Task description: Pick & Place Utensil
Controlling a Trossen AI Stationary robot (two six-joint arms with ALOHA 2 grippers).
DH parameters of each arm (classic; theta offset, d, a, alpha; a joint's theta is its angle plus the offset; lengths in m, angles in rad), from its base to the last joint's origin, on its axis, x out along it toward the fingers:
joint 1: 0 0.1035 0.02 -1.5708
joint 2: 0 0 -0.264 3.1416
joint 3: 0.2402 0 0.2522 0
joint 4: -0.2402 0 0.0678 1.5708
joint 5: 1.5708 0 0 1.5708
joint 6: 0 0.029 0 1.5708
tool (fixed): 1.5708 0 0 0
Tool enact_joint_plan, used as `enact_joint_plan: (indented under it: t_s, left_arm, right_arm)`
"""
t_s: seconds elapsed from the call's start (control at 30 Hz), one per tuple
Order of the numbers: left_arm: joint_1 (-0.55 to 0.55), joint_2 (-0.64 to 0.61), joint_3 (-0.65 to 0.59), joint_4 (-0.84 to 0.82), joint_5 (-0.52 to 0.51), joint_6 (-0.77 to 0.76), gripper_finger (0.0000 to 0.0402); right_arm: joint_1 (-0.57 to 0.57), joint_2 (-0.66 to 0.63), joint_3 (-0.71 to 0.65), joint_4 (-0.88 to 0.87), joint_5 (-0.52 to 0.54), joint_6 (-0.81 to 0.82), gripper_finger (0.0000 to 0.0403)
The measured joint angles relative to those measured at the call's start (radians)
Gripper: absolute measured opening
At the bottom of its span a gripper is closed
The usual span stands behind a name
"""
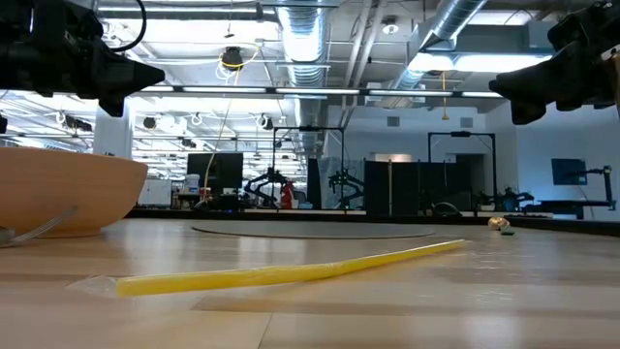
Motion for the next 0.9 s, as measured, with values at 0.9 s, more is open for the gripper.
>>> enact_joint_plan:
  t_s: [0.9]
  left_arm:
    - [0.0, 0.0, 0.0, 0.0, 0.0, 0.0, 0.0012]
  right_arm:
    - [0.117, 0.0, 0.0, -0.001, 0.0, 0.0, 0.0072]
